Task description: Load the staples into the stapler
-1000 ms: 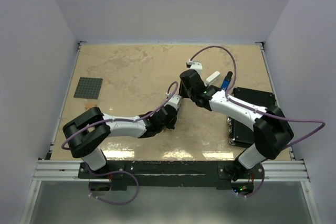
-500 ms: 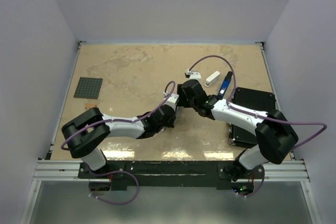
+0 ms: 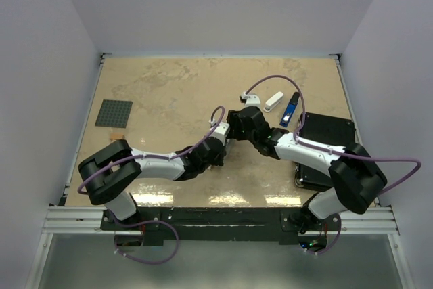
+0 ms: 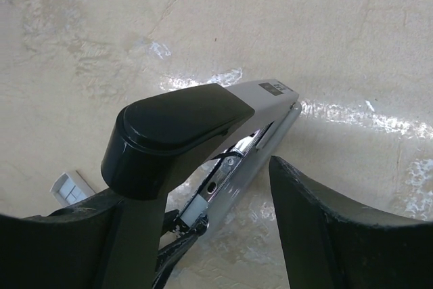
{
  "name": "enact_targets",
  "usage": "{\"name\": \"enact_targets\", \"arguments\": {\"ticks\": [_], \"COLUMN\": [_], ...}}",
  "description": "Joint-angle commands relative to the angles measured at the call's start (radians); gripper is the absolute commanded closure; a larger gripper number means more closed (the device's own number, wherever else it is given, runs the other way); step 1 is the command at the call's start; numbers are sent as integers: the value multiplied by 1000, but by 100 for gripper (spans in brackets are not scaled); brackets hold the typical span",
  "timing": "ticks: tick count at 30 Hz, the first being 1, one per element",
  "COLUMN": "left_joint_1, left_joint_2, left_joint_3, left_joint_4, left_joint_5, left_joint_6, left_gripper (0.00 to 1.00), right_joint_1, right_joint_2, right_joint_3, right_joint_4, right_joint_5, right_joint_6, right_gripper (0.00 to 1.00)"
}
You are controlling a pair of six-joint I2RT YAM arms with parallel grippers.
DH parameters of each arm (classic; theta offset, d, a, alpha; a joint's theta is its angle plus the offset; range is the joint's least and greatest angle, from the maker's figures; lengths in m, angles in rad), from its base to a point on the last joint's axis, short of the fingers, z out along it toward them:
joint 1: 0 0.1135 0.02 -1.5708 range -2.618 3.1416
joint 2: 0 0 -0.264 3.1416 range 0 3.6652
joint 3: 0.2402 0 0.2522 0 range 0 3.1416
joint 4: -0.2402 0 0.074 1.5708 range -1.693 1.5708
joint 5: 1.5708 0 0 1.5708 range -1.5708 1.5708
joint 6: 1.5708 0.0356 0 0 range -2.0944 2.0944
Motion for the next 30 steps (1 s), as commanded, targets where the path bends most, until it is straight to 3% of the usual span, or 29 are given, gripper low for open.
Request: {"name": "enact_targets", "arguments": {"ticks": [1, 9, 21, 27, 30], "left_joint_1": [5, 5, 5, 5, 5], "left_joint_2": [-50, -61, -38, -44, -53], "left_joint_3": [-26, -47, -50, -53, -63], "left_joint_4": [58, 107, 161, 133, 113], "left_joint_5": [-10, -21, -22, -24, -25], "left_joint_6": [-22, -24, -12, -13, -19], "left_gripper": [90, 85, 81, 69, 55], "right_joint_1": [13, 15, 15, 15, 15], "right_joint_2": [-54, -77, -68, -90, -108], "right_joint_3": [-49, -117, -174, -180, -186], "right_joint_4": [98, 156, 233, 198, 178], "right_joint_5": [-58, -76, -90, -46, -38], "right_joint_6": [-20, 23, 56, 69, 75], "right_gripper": [34, 25, 24, 24, 24]}}
